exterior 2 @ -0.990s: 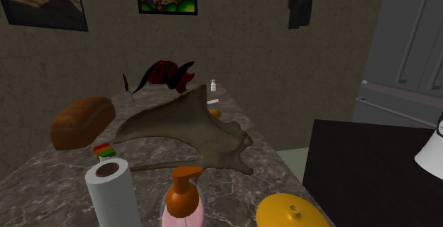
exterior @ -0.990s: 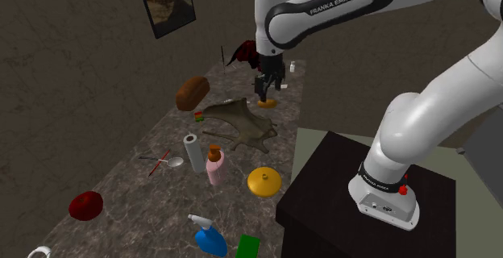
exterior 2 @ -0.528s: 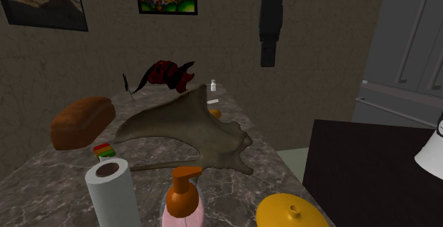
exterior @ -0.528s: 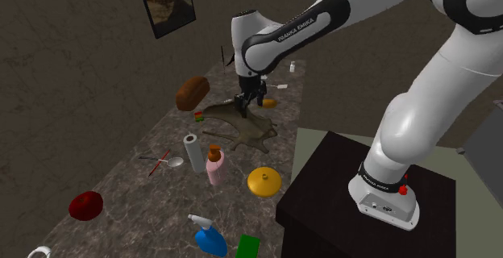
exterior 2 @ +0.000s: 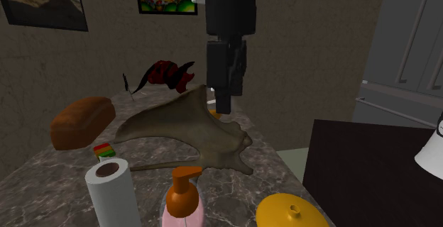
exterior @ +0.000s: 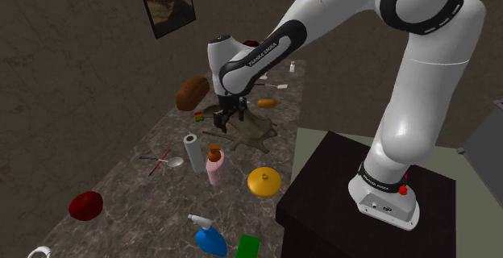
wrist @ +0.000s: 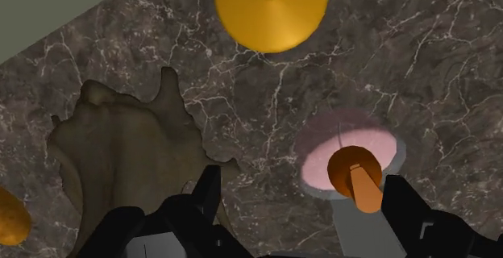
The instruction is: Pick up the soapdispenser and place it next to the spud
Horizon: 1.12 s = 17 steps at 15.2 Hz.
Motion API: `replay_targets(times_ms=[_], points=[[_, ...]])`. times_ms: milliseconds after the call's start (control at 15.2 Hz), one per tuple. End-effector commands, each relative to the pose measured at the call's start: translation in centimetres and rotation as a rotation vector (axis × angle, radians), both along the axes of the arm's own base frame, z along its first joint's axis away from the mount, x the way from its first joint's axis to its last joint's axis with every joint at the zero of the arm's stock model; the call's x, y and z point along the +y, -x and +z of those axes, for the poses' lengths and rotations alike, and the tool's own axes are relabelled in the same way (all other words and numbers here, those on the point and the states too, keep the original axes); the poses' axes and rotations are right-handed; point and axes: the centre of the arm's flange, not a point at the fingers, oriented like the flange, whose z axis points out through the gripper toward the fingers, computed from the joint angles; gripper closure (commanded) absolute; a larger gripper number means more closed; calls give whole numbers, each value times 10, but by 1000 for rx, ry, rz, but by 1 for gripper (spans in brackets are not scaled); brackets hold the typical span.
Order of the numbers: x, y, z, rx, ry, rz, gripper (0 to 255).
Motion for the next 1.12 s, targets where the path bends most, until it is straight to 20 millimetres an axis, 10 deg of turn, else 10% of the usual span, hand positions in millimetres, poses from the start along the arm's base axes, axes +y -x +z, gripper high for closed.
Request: replay_targets(times_ms=[0,594,1056], points=[[13,-15,-19,0,-1,-10,0],[69,-84,-93,3,-4,-50,0],[69,-83,-130,3,-4,-50,0]])
